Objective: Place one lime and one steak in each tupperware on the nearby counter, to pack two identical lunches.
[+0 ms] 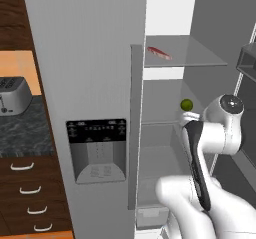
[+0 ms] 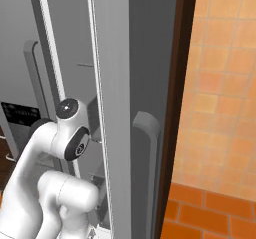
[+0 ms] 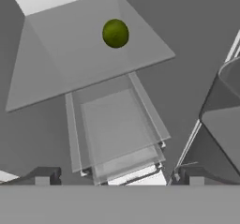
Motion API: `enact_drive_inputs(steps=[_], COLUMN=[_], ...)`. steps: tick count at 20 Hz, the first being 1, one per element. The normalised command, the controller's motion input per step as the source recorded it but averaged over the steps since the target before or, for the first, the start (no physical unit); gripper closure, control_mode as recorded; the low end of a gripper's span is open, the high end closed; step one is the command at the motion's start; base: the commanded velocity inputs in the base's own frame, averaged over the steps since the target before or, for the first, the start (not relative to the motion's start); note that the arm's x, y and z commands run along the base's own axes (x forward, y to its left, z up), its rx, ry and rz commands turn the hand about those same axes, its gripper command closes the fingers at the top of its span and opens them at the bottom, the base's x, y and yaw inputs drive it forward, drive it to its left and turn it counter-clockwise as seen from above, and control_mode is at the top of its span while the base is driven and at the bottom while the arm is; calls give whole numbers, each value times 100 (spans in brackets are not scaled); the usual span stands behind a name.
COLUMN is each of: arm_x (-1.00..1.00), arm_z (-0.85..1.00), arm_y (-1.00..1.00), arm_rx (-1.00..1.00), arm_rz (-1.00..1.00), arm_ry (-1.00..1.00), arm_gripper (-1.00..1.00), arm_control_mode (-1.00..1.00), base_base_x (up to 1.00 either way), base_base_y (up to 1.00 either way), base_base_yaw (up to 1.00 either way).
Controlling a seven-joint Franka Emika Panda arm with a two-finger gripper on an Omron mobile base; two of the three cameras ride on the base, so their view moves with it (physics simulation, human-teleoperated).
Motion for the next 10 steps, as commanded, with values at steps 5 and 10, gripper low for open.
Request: enact_drive_inputs(steps=[5, 10], arm_x=[99, 90], arm_z=[-6, -15], arm_y=[-13, -38], arm_rx=[-2, 0], arm_rz=[0, -1], arm_ry=[-4, 1], arm_gripper=[-100, -100], arm_control_mode=[-100, -100], base_base_x=[0, 0], base_base_y=[0, 0], base_base_yaw=[0, 0])
